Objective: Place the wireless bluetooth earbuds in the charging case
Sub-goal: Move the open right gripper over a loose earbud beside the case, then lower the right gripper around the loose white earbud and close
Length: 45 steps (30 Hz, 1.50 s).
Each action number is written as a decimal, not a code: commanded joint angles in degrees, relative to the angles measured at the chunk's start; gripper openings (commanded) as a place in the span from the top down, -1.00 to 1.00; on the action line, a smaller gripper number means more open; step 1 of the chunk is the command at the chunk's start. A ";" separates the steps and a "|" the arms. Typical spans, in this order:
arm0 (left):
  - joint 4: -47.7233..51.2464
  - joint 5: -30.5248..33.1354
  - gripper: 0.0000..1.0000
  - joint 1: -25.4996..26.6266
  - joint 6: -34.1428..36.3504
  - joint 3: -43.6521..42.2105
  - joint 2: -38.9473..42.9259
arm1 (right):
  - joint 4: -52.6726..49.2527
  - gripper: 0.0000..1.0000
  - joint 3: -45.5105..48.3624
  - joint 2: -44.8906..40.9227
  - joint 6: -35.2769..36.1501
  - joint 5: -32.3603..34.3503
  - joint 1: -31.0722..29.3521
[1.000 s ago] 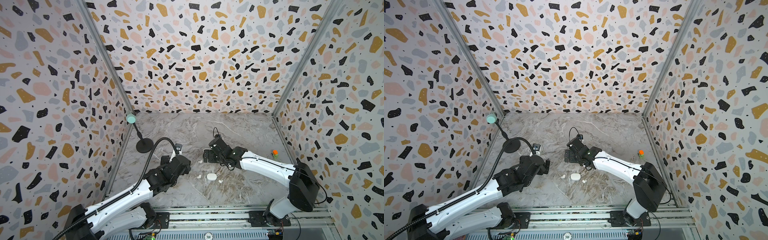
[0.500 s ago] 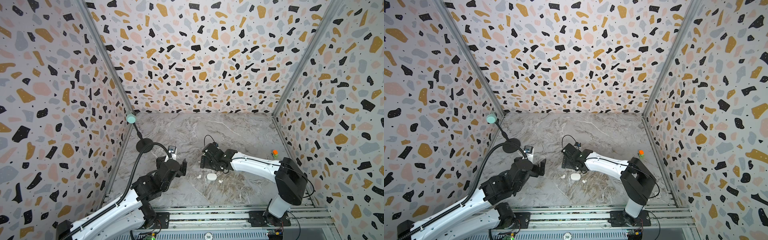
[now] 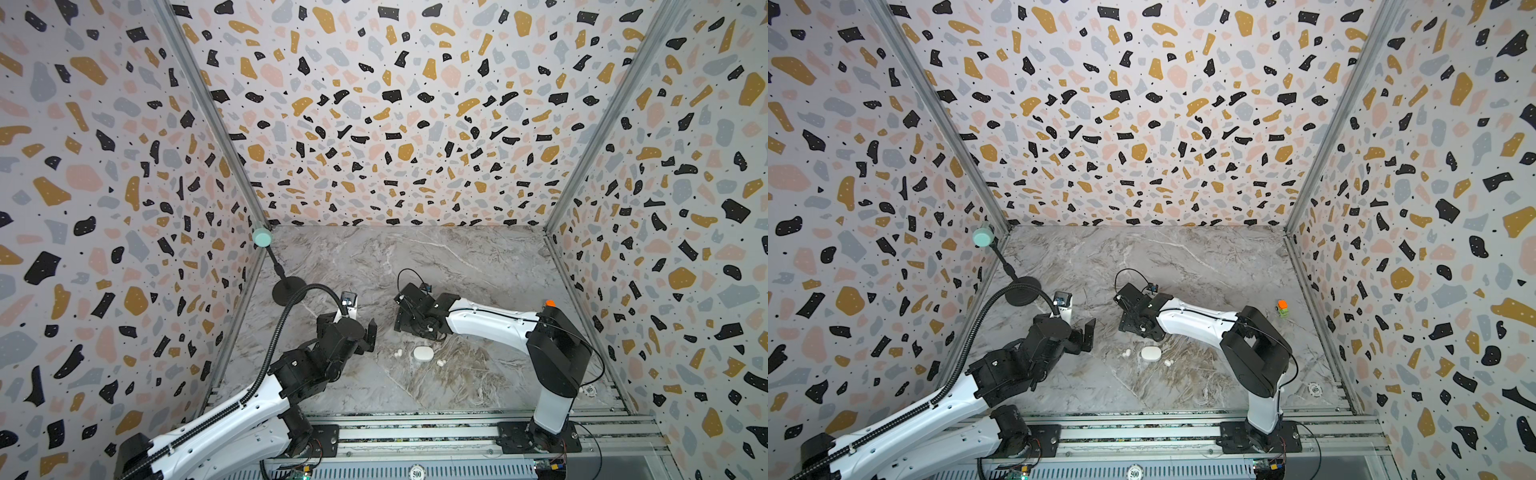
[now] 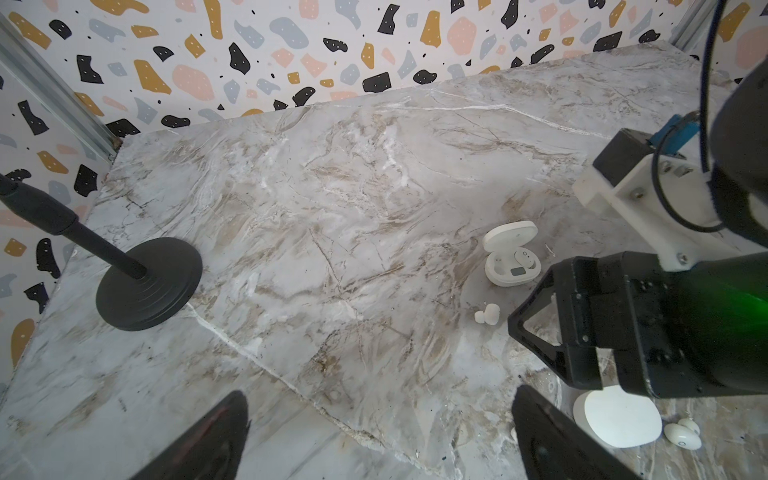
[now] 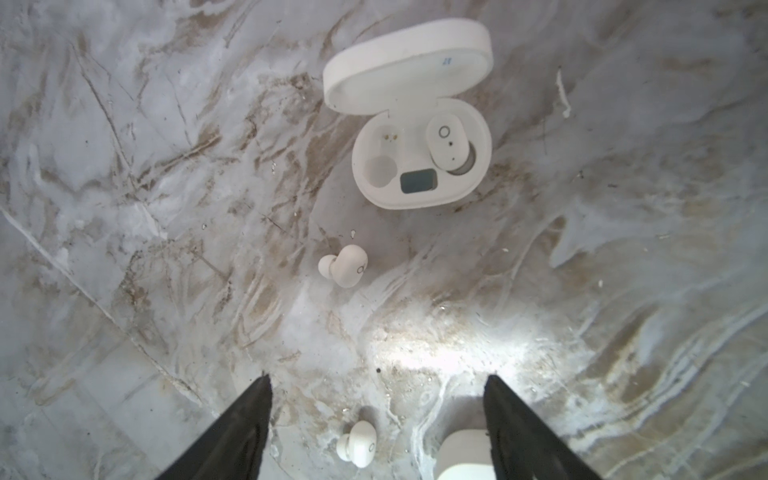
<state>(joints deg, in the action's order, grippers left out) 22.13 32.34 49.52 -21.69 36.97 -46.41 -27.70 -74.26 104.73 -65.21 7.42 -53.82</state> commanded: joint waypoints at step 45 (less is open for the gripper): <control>-2.32 -0.81 -1.00 -0.21 0.95 -0.39 0.20 | -1.41 0.15 -10.51 10.66 -6.51 0.87 1.09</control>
<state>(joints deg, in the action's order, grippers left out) 21.54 31.79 49.52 -21.61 36.97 -46.17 -27.44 -82.98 115.55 -72.36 8.27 -52.97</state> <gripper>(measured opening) 0.996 0.425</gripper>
